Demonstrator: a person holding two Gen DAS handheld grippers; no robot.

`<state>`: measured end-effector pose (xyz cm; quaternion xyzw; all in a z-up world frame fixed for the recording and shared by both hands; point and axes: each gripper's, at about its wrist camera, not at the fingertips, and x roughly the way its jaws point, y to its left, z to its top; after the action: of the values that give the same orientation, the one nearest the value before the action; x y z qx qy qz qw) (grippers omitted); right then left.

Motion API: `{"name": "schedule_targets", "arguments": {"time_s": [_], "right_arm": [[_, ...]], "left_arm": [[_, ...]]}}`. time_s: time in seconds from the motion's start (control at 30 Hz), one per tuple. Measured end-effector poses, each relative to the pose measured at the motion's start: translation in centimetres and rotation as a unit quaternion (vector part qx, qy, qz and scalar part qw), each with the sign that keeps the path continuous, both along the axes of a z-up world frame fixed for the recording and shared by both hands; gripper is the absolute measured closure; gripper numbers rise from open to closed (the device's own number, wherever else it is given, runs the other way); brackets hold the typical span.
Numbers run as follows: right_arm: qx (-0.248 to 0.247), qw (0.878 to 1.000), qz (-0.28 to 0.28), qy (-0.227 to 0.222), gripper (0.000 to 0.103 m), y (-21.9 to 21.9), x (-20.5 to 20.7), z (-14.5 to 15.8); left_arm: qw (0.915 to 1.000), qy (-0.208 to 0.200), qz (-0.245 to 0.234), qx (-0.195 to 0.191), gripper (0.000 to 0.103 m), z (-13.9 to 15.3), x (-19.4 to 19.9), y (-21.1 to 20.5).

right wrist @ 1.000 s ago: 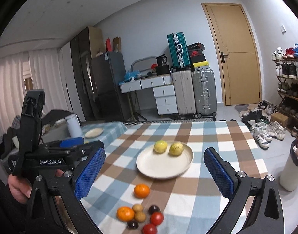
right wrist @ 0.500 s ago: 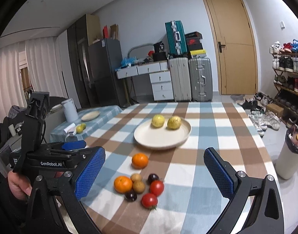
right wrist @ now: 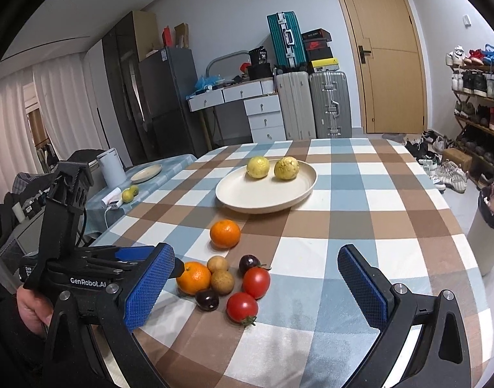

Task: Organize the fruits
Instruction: 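Grasp a mandarin orange with the left tool while the right tool grasps another orange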

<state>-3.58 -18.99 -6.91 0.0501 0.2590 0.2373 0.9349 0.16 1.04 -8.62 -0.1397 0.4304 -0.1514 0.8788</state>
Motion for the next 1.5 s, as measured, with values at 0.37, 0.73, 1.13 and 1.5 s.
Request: {"name": "schedule_targets", "arguments": {"time_s": [0.37, 0.73, 1.13, 1.5], "right_arm": [[0.009, 1.000, -0.003, 0.021, 0.000, -0.4, 1.4, -1.3], [0.004, 1.000, 0.001, 0.024, 0.000, 0.0, 1.5, -1.4], [0.007, 0.999, 0.013, 0.035, 0.000, 0.9, 2.6, -1.6], [-0.001, 0.995, 0.079, 0.065, 0.000, 4.5, 6.2, -1.6]], "left_arm": [[0.9933, 0.054, -0.029, -0.098, 0.065, -2.5, 2.0, 1.0], [0.9902, 0.052, -0.032, -0.126, 0.069, -2.7, 2.0, 1.4], [0.9906, 0.019, -0.013, -0.135, 0.069, -1.0, 1.6, 4.1], [0.9940, -0.016, 0.025, -0.106, 0.069, 0.2, 1.7, 7.7]]}}
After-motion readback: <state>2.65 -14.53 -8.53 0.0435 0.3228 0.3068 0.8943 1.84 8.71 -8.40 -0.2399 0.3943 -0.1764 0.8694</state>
